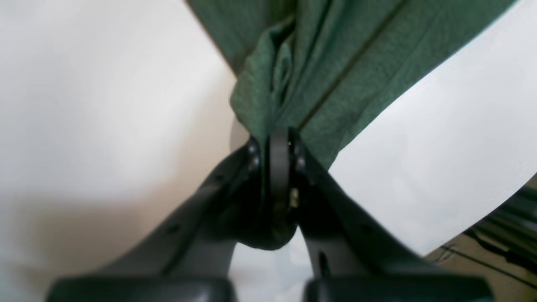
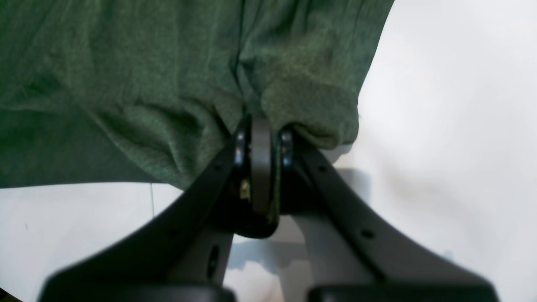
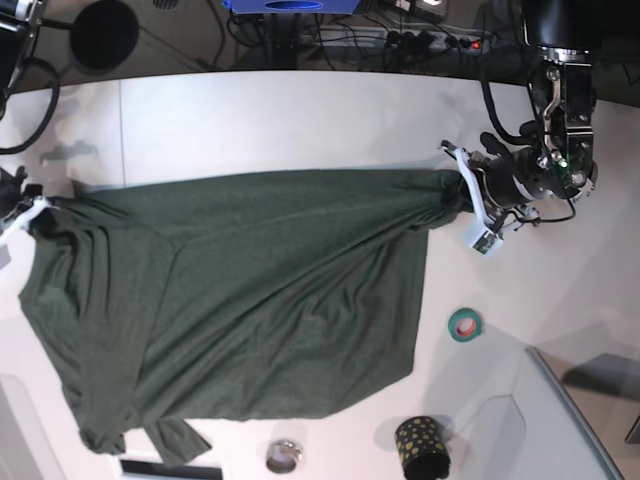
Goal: Layout the t-shirt on the table in an organized manner, then fold the t-shirt properly
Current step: 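Lower the shirt flat onto the table holding both corners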
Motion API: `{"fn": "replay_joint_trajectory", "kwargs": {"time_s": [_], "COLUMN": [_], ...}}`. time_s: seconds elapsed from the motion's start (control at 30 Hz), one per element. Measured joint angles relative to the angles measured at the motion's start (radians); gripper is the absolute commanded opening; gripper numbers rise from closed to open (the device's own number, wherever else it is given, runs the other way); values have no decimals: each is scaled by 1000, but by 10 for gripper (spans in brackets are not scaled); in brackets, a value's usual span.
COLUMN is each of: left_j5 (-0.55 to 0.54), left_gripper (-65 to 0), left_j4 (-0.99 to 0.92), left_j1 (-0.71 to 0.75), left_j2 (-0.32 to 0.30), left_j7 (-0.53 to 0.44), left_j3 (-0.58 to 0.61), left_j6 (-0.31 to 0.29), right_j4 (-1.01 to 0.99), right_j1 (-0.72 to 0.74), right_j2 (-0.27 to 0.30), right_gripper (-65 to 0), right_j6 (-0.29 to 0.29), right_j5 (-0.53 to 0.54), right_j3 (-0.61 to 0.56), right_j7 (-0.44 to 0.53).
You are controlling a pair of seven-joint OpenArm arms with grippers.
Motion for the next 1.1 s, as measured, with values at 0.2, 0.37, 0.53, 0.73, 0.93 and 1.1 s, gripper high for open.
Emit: {"fn": "replay_joint_trajectory", "kwargs": {"time_s": [0.2,0.37,0.53,0.73,0.93,1.1], "left_j5": [3,-8,-12,3,1,3], "left_gripper": [-650,-650,-650,-650,-650,-650], "left_j4": [-16,-10,-9,-7,-6,29], "left_j1": [-3,-5,7,66,120,166], "left_j2": [-5,-1,-5,-2,-2,-6], "left_j7": [4,0,-2,2,-2,-3], "left_j3": [-1,-69,-82,-56,-57,-66], "left_j6": [0,-7,-8,-8,-7,-6], "right_j4": [11,112,123,88,48,31], "right_j1": [40,-41,-53,-102,-107,-126], "right_j2": [17,9,11,-42,-51,-56], "right_gripper": [-648,-648,-647,-647,-647,-647], "right_j6": [7,11,15,4,4,4], "right_j5": [11,9,16,-2,8,4], "right_j3": [1,83,130,130,130,132], "right_j7": [-25,-56,-124,-142,-124,-126]}}
